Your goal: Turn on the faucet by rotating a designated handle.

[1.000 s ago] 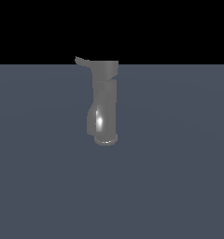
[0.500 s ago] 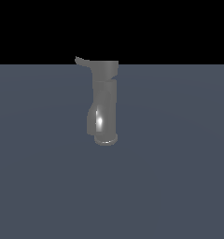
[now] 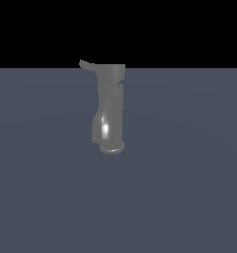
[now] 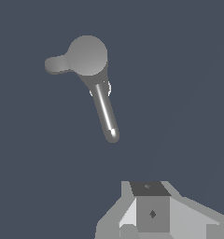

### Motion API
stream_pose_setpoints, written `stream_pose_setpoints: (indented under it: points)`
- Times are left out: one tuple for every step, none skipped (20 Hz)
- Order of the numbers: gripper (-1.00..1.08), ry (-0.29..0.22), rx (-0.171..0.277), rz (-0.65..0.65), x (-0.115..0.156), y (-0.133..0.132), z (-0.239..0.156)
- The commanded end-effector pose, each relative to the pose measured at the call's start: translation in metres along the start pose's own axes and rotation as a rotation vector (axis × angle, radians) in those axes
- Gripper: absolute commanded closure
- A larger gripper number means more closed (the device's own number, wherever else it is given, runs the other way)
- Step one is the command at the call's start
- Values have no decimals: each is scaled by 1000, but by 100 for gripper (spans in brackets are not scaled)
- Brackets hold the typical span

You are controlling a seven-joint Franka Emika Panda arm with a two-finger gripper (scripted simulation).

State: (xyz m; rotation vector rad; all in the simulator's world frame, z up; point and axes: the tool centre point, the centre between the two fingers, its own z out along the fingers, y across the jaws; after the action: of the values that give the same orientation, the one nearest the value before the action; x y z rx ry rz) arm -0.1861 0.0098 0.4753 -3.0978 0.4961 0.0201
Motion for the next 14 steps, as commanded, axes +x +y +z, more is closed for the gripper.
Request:
stream_pose_setpoints:
  points:
    - [108,-1,4,59,11,-6,3]
    - [108,-1,5,83,16,-9,5]
    - [108,-2,6,106,20,-11,6]
    - [108,-2,7,130,25,-14,8]
    - [108,-3,8,154,29,-17,10]
    - [108,-3,9,177,34,-19,11]
    - [108,-4,10,201,38,-22,13]
    - [108,-4,11,224,42,-24,15]
    - [108,-4,12,248,47,-27,17]
    - [108,-5,12,272,51,-30,19]
    - [108,-5,13,296,55,-32,21]
    - [108,-6,14,319,60,-35,23]
    - [108,-6,14,343,64,-38,26]
    - [108,-7,15,367,68,-41,28]
